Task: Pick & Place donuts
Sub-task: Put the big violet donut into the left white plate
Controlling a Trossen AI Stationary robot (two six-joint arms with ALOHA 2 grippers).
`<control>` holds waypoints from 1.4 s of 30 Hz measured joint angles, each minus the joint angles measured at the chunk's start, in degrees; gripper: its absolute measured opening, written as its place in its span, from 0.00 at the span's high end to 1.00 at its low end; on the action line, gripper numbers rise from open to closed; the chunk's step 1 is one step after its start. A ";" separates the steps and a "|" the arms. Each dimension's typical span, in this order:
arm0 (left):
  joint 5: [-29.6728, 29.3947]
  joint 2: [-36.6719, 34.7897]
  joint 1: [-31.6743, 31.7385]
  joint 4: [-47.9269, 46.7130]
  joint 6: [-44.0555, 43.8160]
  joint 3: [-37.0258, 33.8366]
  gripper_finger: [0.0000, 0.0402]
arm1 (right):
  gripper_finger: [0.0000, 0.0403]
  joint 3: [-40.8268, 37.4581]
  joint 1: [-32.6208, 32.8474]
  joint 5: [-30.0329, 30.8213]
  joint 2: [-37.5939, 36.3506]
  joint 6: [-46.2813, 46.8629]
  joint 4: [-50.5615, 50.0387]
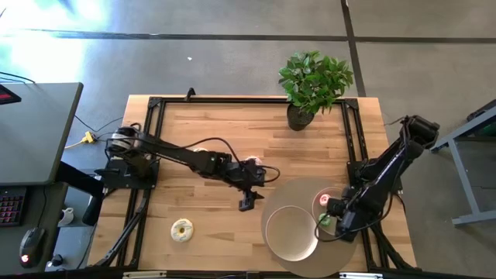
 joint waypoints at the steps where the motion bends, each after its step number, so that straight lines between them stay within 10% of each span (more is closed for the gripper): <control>1: -0.50 -0.59 0.39 -1.83 -1.07 0.77 0.48 | 0.55 0.36 -0.57 -0.45 0.00 -0.04 0.14; 14: -16.73 -15.02 0.15 -37.52 -5.25 6.96 0.60 | 0.66 15.49 -9.48 14.80 -0.97 -29.32 0.69; 20: -23.09 -23.28 -0.92 -43.16 -10.57 5.91 0.60 | 0.70 25.25 -11.20 29.67 -2.01 -57.37 2.60; 26: -34.87 -33.67 -6.17 -47.67 -16.25 -0.75 0.60 | 0.70 26.41 -13.85 30.66 -7.10 -67.54 3.59; 42: -35.41 -68.18 -12.15 1.33 -4.42 -46.31 0.60 | 0.70 -16.54 -33.65 10.15 -41.77 -75.22 46.06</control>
